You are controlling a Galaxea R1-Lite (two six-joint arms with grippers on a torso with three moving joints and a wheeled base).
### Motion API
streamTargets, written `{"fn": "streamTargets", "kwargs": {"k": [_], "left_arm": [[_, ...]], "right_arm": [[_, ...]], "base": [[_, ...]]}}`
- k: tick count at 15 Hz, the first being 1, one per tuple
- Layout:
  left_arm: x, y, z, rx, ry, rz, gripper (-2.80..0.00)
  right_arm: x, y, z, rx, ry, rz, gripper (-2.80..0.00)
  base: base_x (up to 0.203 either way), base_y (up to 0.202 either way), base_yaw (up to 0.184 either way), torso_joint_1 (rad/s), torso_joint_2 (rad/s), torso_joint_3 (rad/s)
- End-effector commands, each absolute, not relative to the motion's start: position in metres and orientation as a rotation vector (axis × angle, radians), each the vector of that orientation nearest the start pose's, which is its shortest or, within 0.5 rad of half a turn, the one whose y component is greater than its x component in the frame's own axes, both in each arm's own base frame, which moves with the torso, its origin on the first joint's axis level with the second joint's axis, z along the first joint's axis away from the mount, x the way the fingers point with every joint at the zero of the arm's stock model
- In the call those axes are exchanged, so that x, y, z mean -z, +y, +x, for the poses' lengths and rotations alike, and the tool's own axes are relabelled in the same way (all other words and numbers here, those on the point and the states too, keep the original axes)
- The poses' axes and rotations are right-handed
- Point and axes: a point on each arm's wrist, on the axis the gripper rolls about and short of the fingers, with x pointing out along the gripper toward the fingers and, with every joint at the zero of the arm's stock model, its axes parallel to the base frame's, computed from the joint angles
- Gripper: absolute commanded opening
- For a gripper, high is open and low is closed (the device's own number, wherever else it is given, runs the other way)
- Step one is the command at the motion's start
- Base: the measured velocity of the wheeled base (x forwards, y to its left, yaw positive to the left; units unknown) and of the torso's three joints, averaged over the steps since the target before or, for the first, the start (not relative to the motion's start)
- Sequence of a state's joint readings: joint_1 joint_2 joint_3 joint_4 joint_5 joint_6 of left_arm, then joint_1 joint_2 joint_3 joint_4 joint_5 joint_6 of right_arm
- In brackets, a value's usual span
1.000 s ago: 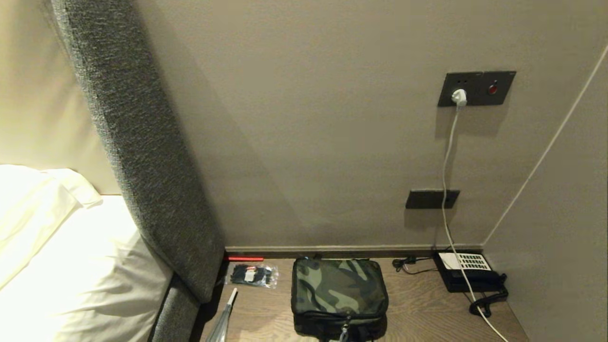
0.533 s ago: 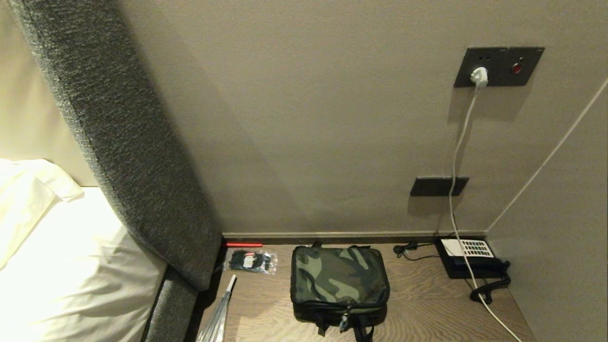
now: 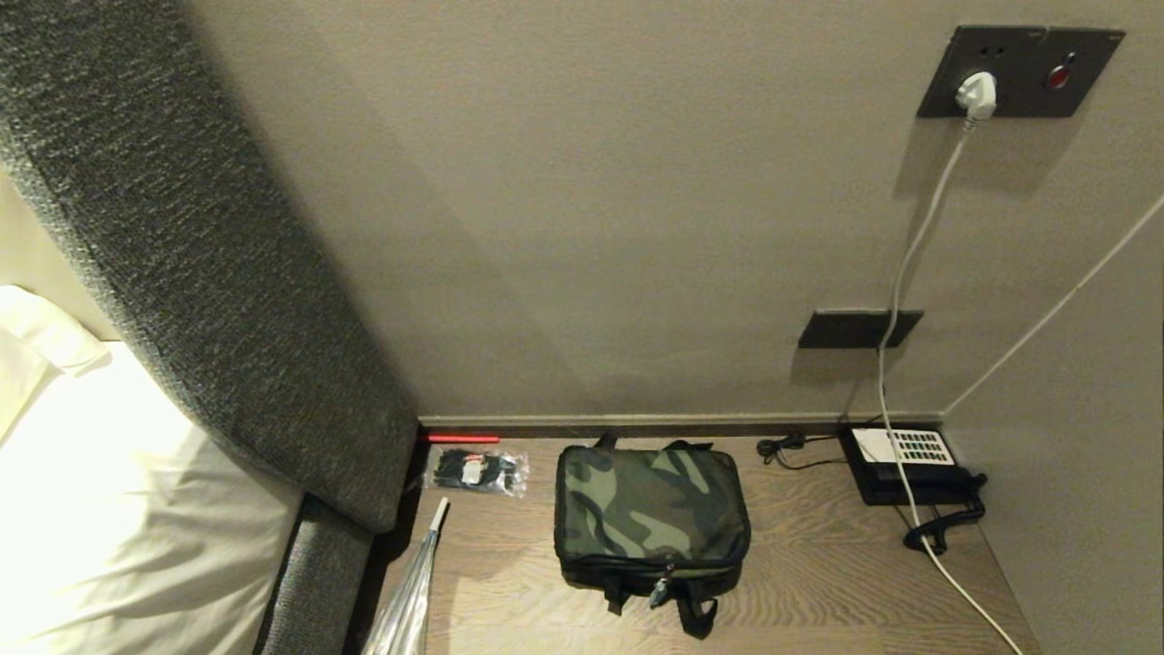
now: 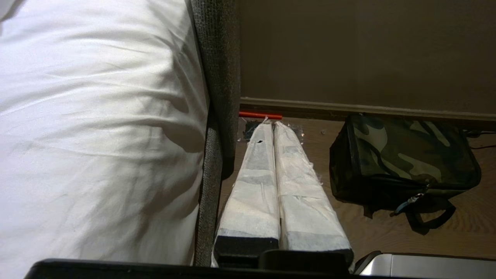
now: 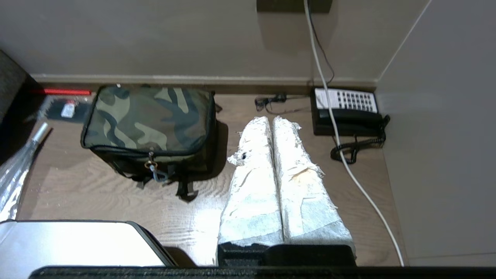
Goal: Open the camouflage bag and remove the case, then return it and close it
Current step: Open the top of the storage box
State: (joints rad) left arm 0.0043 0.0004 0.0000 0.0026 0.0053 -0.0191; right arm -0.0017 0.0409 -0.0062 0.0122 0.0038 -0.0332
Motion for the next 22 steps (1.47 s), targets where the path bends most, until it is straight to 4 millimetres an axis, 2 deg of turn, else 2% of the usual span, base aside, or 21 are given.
{"fn": "streamTargets", "kwargs": {"k": [1,22], "left_arm": [[-0.0743,0.0,-0.0227,-0.011,0.004,-0.02,-2.8],[-0.0743,0.0,-0.0227,-0.011,0.005,-0.02,-2.8]], "right_arm": [[-0.0768,0.0001,-0.0201,-0.004,0.047,-0.035,-2.8],[-0.0768,0.0001,-0.0201,-0.004,0.047,-0.034,-2.8]], "base": [[0.0,0.0,0.0,-0.002,0.0,-0.203],[0.0,0.0,0.0,0.002,0.0,-0.197]]}}
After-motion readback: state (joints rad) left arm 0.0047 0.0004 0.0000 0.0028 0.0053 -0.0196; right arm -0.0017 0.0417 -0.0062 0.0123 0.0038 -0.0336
